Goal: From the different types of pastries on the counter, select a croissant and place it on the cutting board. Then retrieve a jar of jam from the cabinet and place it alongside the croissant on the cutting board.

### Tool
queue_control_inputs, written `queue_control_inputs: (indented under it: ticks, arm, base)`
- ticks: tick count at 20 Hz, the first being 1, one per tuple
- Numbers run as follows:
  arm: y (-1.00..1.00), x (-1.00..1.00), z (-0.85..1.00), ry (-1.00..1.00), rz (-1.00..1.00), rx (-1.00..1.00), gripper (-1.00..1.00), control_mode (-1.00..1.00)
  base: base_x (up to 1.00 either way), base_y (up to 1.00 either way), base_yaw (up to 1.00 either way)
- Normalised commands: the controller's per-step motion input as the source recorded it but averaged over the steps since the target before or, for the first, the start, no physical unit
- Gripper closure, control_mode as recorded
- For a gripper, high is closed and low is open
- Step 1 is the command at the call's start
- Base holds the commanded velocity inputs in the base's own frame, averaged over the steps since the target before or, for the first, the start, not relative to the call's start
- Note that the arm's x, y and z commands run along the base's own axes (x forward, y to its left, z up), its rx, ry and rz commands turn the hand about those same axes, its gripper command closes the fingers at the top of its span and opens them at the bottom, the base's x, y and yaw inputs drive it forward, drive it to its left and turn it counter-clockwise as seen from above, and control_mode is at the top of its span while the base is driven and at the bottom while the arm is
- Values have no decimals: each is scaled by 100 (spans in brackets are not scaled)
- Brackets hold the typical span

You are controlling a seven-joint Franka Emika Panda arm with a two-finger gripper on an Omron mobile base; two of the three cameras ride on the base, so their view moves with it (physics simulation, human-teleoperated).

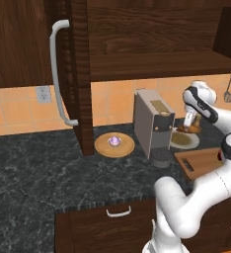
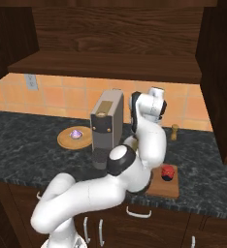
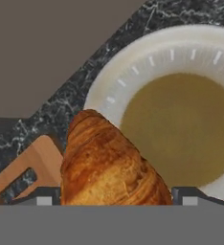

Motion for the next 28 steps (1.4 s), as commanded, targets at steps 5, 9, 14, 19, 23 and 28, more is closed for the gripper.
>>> queue_control_inputs:
  ticks: [5,9,14,19,23,28]
  arm:
    - [12,-100,-5,-1,-32,0,100,-100]
    - [8,-93,-5,-4,-20,1,100,-100]
    - [2,-91,-45,-6,-4,0,100,-100]
    - [2,-52,-26,-5,-2,3,100,-100]
    - [0,7,0,-7,0,0,100,-100]
    - [-13,14,0,-11,0,0,100,-100]
  base:
    - [0,0,0]
    - [0,0,0]
    - [0,0,0]
    - [0,0,0]
    - [0,0,0]
    - [0,0,0]
